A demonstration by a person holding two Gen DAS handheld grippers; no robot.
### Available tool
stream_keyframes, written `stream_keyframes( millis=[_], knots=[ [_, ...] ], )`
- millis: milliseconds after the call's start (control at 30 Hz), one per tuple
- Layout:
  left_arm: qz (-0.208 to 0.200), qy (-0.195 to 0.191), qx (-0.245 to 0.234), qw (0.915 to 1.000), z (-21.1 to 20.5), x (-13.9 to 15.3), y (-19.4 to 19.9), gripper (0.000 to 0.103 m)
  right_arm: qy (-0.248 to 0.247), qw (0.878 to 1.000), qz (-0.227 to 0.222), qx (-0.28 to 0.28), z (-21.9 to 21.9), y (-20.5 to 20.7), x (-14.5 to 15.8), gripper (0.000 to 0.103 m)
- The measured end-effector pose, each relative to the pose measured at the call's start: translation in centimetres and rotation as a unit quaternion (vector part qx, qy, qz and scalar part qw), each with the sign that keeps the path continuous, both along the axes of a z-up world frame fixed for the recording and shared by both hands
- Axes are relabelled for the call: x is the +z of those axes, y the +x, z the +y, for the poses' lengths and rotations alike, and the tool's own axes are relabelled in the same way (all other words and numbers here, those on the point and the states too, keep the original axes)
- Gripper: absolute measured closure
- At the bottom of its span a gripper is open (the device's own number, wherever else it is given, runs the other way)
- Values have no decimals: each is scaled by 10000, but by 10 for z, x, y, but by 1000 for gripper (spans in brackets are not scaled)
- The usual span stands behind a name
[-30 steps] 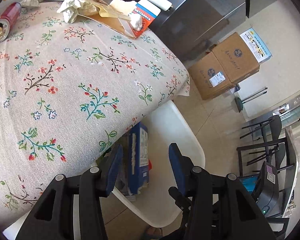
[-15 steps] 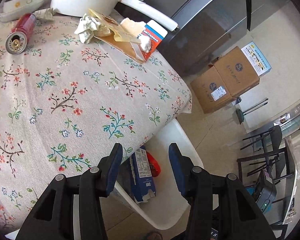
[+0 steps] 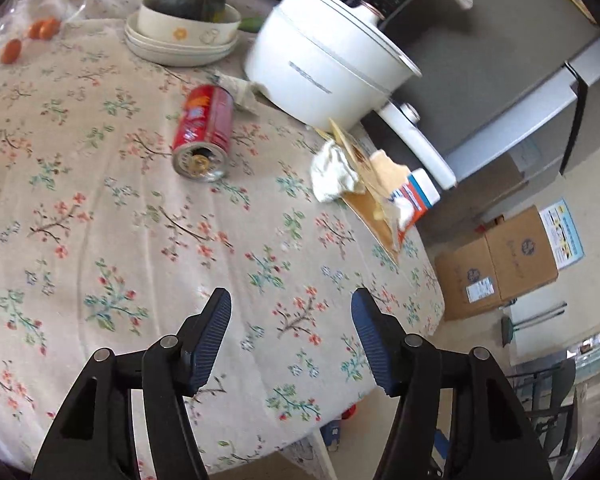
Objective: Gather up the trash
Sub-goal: 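Grasp the red soda can with the left tool while the right tool grasps the yellow snack bag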
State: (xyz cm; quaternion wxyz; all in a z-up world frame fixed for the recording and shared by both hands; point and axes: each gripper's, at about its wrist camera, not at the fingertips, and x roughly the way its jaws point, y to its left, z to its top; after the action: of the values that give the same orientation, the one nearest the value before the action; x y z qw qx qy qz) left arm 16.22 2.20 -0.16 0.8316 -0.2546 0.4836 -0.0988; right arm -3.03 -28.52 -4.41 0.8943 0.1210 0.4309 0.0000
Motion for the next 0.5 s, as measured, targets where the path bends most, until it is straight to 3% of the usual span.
stream_keyframes(
  millis=[167, 300, 400, 500],
  knots=[
    [121, -197, 961, 9951, 57, 4, 28, 34, 883, 9960, 126, 100, -3, 23, 1, 31],
    [415, -218, 1239, 9912, 67, -9, 46, 32, 92, 9994, -172, 273, 11, 51, 28, 31],
    [558, -218, 971, 9935, 55, -12, 66, 32, -155, 9979, -320, 536, 15, 83, 44, 31],
    [405, 54, 753, 9963, 43, -5, 86, 32, -273, 9968, -394, 632, 11, 126, 53, 32]
  ],
)
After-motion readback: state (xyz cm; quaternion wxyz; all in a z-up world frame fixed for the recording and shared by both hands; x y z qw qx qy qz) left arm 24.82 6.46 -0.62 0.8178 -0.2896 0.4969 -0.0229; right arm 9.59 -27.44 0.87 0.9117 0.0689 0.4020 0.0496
